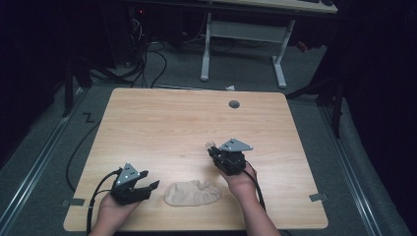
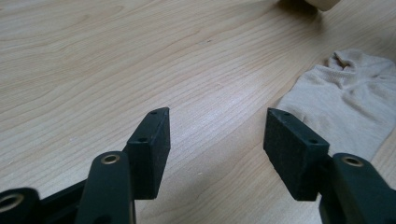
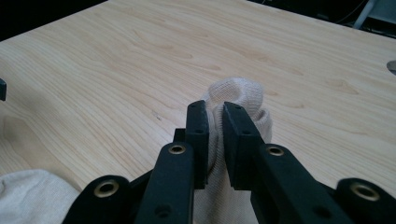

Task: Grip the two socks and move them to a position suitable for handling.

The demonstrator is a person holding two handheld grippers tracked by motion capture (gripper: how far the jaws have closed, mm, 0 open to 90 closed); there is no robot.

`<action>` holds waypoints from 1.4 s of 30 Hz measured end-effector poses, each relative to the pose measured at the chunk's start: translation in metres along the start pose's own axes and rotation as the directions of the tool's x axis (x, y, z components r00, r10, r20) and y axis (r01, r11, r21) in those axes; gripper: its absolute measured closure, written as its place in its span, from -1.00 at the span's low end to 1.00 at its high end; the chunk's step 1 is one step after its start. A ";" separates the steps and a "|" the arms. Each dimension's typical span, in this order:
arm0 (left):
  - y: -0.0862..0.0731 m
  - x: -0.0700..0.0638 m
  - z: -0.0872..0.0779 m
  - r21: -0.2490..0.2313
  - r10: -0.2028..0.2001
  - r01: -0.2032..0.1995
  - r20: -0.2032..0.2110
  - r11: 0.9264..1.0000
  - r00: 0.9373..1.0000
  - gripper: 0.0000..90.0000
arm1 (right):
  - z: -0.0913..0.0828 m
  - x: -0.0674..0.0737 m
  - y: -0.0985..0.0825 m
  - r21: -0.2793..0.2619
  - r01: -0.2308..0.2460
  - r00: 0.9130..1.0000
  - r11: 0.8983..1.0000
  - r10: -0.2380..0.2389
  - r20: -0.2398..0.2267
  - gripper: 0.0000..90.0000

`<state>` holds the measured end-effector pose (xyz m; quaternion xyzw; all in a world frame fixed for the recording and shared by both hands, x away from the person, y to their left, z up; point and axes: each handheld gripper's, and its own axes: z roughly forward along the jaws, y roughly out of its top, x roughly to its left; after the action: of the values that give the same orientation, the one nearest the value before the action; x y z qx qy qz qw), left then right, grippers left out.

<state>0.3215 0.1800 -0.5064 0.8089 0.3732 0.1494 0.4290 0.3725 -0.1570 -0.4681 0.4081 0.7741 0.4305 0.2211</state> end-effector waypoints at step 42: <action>-0.013 0.003 -0.018 -0.006 -0.045 0.045 -0.041 0.999 0.998 -0.09 | 0.004 0.063 0.032 -0.132 0.113 0.974 0.985 -0.136 -0.179 0.80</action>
<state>0.3075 0.1976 -0.5062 0.7959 0.3996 0.1572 0.4268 0.3534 -0.0934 -0.4421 0.3021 0.7880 0.4985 0.1982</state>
